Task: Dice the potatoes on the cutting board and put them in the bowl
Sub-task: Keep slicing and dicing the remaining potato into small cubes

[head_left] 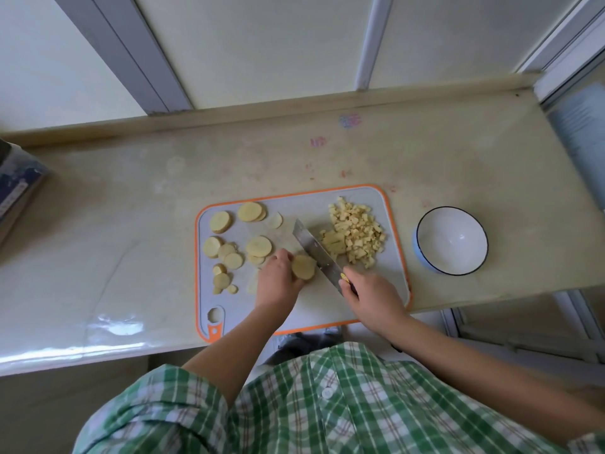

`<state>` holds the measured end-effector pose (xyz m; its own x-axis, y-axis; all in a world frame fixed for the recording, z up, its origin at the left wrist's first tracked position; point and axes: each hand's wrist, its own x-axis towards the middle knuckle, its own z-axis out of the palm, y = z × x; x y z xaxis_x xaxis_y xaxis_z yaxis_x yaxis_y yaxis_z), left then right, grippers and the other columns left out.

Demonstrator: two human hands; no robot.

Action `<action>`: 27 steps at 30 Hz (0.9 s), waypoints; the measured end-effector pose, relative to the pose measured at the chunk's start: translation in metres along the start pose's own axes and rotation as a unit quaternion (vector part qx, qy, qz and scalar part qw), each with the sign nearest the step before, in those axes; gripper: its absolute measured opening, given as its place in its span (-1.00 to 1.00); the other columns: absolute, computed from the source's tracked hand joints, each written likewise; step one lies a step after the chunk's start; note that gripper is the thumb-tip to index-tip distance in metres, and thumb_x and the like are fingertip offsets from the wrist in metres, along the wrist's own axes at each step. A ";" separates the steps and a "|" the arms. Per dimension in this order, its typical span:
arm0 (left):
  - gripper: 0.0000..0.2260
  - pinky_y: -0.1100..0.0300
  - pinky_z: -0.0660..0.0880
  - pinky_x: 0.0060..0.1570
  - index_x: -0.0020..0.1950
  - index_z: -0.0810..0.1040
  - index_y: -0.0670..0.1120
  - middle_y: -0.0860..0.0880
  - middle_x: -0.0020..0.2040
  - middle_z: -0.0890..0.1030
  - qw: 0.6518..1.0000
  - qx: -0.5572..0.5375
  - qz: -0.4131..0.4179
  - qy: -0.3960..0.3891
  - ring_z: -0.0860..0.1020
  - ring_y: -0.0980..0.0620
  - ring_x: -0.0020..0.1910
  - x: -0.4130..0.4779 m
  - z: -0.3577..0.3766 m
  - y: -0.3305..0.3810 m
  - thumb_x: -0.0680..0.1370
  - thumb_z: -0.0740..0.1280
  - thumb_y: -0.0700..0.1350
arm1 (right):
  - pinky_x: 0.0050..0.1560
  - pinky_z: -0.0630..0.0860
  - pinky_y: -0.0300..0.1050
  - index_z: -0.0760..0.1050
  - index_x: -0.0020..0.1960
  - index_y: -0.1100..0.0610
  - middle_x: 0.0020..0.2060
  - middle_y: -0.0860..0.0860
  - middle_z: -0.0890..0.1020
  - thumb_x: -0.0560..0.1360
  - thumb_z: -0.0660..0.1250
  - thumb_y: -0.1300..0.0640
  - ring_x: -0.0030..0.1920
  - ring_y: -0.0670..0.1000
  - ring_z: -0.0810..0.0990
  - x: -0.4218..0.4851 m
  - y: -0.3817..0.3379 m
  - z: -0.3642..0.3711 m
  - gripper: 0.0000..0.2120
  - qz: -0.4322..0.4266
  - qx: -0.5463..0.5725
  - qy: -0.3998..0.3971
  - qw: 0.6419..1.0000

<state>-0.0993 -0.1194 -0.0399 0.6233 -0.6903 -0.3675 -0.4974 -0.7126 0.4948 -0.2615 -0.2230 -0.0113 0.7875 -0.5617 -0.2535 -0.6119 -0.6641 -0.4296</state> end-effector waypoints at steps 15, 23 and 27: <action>-0.66 0.12 0.43 -0.46 0.10 0.45 -0.32 -0.25 -0.25 0.60 0.857 -0.504 -0.082 -0.074 0.51 -0.14 -0.38 -0.003 -0.024 0.058 0.66 0.04 -0.07 | -0.48 0.24 -0.16 0.41 0.38 0.09 -0.20 0.03 0.49 0.33 0.44 0.25 -0.38 0.05 0.51 -0.001 -0.007 -0.015 -0.37 -0.072 -0.070 0.070 0.992; -0.78 0.12 0.44 -0.46 -0.06 0.44 -0.43 -0.20 -0.46 0.56 0.903 -0.418 -0.103 -0.009 0.51 -0.10 -0.50 0.001 -0.021 0.043 0.56 0.08 -0.29 | -0.35 0.34 -0.14 0.22 0.50 -0.14 -0.07 -0.04 0.31 0.54 0.03 -0.18 -0.22 -0.05 0.39 -0.001 -0.002 -0.015 -0.47 -0.091 0.041 -0.003 0.995; -0.80 0.20 0.38 -0.52 -0.24 0.43 -0.24 -0.19 -0.48 0.52 0.912 -0.400 -0.084 0.032 0.44 -0.03 -0.56 -0.004 -0.029 0.046 0.54 0.10 -0.30 | -0.18 0.47 -0.06 0.15 0.50 -0.23 -0.03 -0.03 0.27 0.59 0.03 -0.22 -0.12 -0.01 0.40 0.016 -0.008 -0.017 -0.52 -0.026 0.055 -0.003 0.998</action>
<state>-0.1067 -0.1458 0.0072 0.6971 -0.5522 -0.4574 0.1925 -0.4703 0.8612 -0.2449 -0.2347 0.0025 0.8184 -0.5250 -0.2337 -0.5592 -0.6339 -0.5343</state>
